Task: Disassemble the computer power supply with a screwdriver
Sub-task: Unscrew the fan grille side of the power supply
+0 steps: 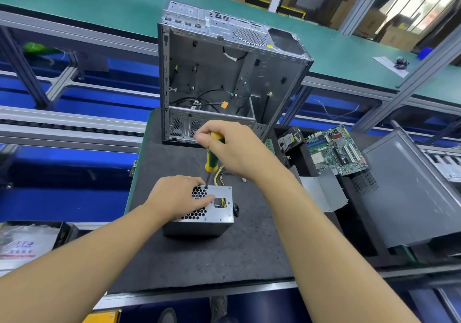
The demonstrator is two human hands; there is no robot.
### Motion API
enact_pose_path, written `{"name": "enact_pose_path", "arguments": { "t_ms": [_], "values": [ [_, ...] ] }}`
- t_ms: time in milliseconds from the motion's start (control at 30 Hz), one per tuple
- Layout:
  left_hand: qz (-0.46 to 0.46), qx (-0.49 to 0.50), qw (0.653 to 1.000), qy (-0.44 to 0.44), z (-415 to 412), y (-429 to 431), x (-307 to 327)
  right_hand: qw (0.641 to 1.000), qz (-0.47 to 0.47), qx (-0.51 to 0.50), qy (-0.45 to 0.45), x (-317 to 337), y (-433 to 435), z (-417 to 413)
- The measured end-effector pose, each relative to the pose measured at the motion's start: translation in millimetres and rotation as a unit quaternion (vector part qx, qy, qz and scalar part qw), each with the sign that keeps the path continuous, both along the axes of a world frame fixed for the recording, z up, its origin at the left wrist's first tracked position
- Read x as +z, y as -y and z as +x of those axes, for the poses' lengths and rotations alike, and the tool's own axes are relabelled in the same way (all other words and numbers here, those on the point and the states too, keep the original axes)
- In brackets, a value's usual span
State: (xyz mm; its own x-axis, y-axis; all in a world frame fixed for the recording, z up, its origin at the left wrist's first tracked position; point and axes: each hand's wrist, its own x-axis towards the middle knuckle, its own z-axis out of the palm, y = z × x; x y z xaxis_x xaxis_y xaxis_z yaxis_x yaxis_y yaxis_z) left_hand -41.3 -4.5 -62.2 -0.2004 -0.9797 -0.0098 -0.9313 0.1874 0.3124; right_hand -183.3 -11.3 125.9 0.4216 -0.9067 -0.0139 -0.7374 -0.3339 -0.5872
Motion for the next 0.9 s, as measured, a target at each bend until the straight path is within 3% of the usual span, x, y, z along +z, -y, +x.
{"name": "enact_pose_path", "arguments": {
  "t_ms": [233, 533, 667, 767, 900],
  "values": [
    [-0.004, 0.003, 1.000, 0.001, -1, -1, 0, 0.997, 0.031, -0.038, -0.058, 4, 4, -3],
    [0.013, 0.008, 1.000, -0.006, 0, 2, -1, 0.995, 0.055, 0.009, -0.088, 13, 3, 2],
    [0.007, 0.004, 1.000, -0.011, 1, 5, -2, 0.984, -0.032, -0.033, -0.175, 3, 7, 4],
    [0.009, 0.003, 1.000, -0.014, 2, 6, -3, 0.942, -0.165, -0.071, -0.285, -5, 7, 4],
    [0.015, 0.005, 1.000, -0.024, 2, 6, -3, 0.977, -0.077, -0.071, -0.186, -5, 8, 8]
  ]
}}
